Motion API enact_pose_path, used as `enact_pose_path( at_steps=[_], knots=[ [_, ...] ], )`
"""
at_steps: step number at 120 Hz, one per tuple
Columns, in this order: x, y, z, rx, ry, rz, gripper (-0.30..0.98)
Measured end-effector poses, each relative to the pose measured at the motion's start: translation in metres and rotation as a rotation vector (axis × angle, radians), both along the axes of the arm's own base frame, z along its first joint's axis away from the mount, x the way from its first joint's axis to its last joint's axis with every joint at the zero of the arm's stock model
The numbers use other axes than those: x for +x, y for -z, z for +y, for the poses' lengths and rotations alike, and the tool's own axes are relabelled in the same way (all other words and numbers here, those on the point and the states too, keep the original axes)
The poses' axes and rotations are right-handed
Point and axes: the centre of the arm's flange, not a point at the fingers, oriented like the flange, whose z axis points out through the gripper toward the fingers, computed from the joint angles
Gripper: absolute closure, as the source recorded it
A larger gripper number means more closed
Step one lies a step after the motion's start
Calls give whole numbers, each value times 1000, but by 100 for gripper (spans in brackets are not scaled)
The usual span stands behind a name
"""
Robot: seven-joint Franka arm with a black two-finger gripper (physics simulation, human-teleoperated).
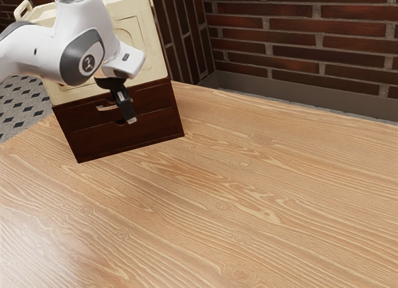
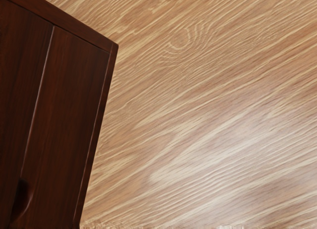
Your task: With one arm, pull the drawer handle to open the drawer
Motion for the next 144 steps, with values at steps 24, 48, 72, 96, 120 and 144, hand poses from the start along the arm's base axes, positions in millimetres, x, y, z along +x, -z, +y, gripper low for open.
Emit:
enact_pose_path(
  at_steps=[24, 48, 72, 96, 120, 144],
  knots=[
    [4, 13, 28, 13, 12, 25, 0],
    [10, 23, 48, 37, 27, 39, 0],
    [12, 24, 64, 99, 48, 20, 0],
    [19, 40, 77, 119, 64, 19, 0],
    [27, 50, 82, 131, 82, 11, 1],
    [30, 53, 90, 139, 84, 4, 1]
  ],
)
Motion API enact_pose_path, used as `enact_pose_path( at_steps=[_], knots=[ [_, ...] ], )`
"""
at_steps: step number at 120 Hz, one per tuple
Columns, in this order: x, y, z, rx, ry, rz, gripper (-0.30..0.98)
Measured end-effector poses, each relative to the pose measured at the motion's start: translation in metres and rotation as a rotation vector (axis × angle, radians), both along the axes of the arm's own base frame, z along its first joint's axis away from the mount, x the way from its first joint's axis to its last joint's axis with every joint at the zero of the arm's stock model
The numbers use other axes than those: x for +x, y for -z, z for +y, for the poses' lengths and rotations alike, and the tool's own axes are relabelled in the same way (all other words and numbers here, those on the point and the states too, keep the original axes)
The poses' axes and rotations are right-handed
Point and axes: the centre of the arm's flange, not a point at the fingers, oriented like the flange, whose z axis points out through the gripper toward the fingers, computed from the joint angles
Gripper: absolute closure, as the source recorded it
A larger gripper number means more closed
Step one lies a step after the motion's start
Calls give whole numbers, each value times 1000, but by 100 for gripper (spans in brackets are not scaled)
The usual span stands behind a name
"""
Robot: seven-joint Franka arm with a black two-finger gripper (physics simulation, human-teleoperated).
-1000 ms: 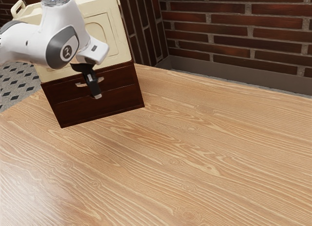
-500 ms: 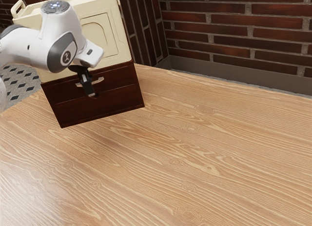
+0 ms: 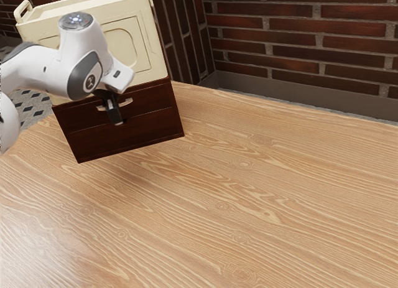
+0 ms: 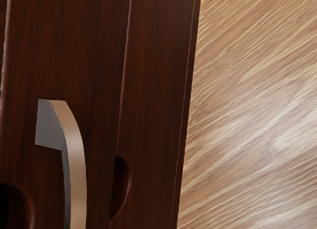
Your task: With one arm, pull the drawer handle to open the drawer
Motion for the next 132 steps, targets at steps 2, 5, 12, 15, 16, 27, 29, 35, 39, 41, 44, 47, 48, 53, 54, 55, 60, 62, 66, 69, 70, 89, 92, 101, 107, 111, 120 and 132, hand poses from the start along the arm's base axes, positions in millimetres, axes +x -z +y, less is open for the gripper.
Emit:
enact_pose_path(
  at_steps=[2, 5, 12, 15, 16, 27, 29, 35, 39, 41, 44, 47, 48, 53, 54, 55, 60, 62, 66, 69, 70, 89, 92, 101, 107, 111, 120, 132],
  knots=[
    [1, 0, 0, 1, 1, 0, 1],
    [1, 1, 1, 1, 2, -1, 1],
    [2, 2, 1, 3, 5, -2, 1],
    [3, 2, 1, 3, 6, -2, 1],
    [3, 3, 1, 3, 6, -2, 1],
    [5, 5, 2, 4, 10, 0, 1],
    [5, 6, 2, 4, 10, 0, 1],
    [6, 7, 4, 5, 10, 0, 1],
    [6, 8, 5, 5, 9, 0, 1],
    [6, 8, 6, 5, 9, 0, 1],
    [6, 9, 6, 5, 9, 1, 1],
    [7, 10, 7, 5, 9, 2, 1],
    [7, 10, 7, 4, 9, 3, 1],
    [7, 12, 7, 4, 10, 4, 1],
    [8, 12, 7, 3, 10, 5, 1],
    [8, 13, 7, 3, 11, 5, 1],
    [9, 16, 7, 2, 11, 10, 1],
    [9, 17, 8, 1, 11, 11, 1],
    [10, 20, 8, 0, 12, 14, 1],
    [10, 21, 9, -1, 11, 16, 1],
    [10, 21, 9, -1, 10, 17, 1],
    [9, 24, 12, -2, 9, 20, 4],
    [9, 24, 12, -2, 9, 20, 6],
    [9, 24, 12, -2, 9, 20, 10],
    [9, 23, 13, -1, 9, 20, 12],
    [9, 23, 13, 0, 9, 19, 14],
    [9, 21, 12, 0, 10, 17, 20],
    [8, 18, 11, -3, 10, 11, 30]
  ],
)
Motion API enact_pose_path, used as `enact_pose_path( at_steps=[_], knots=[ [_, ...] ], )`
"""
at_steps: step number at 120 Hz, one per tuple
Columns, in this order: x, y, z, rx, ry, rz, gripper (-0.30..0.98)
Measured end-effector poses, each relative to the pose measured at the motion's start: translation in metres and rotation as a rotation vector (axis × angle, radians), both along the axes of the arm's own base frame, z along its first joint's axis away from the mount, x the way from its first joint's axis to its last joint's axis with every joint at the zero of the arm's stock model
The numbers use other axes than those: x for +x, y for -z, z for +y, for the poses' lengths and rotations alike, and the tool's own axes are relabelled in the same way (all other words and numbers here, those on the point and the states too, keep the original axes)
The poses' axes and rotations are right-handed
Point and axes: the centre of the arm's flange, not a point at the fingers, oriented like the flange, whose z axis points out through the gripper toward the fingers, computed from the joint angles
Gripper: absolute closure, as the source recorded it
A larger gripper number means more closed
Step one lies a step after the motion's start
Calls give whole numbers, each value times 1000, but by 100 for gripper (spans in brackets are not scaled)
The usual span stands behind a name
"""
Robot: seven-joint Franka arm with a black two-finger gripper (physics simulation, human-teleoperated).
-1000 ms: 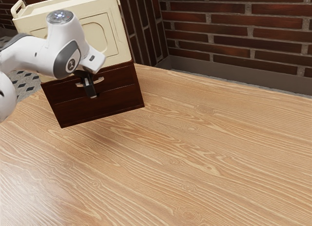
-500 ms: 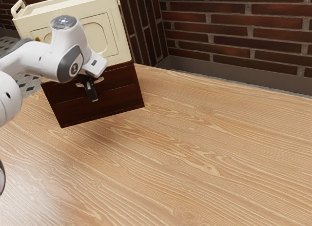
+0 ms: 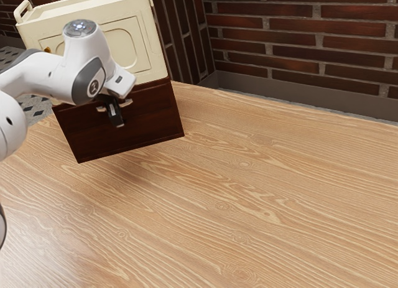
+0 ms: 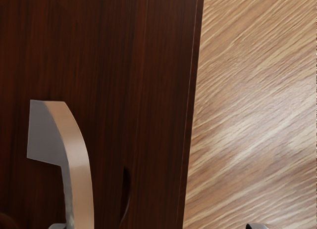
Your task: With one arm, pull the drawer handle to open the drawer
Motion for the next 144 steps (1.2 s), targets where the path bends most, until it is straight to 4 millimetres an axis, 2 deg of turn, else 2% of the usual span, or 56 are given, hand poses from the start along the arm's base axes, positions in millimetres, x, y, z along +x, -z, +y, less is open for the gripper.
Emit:
enact_pose_path(
  at_steps=[38, 53, 84, 102, 144],
  knots=[
    [-3, -9, -6, -11, 3, -4, 63],
    [-4, -10, -9, -16, 3, 6, 70],
    [-10, -13, -15, -21, 1, 26, 77],
    [-11, -13, -26, -32, 11, 36, 79],
    [-30, -19, -40, -57, 9, 56, 79]
  ],
)
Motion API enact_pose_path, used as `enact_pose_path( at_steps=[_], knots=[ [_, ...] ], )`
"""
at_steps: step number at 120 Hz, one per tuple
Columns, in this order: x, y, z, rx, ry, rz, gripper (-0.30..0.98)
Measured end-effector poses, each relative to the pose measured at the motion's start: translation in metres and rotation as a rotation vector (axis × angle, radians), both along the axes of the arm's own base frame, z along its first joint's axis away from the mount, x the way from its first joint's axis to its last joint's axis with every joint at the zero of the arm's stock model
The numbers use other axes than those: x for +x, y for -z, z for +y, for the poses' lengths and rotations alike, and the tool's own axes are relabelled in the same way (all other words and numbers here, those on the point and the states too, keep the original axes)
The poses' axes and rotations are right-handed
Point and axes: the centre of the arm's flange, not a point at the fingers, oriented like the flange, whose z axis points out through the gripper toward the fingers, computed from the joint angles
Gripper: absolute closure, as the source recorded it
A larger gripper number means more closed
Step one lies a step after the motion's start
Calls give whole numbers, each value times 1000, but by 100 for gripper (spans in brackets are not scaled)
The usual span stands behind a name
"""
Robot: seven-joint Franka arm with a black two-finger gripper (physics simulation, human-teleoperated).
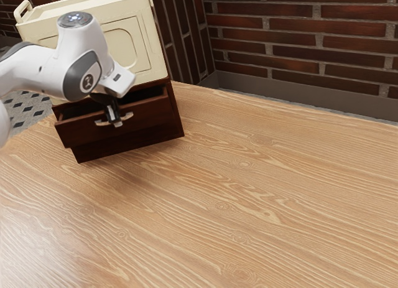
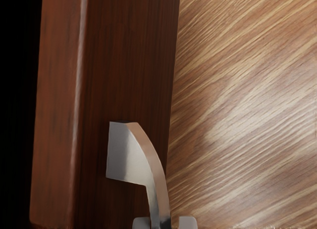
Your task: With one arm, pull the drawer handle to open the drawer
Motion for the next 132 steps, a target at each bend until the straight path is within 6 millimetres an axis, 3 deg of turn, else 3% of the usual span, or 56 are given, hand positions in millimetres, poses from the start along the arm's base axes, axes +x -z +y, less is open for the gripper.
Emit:
enact_pose_path(
  at_steps=[132],
  knots=[
    [-54, -5, -61, -48, 7, 21, 79]
  ],
)
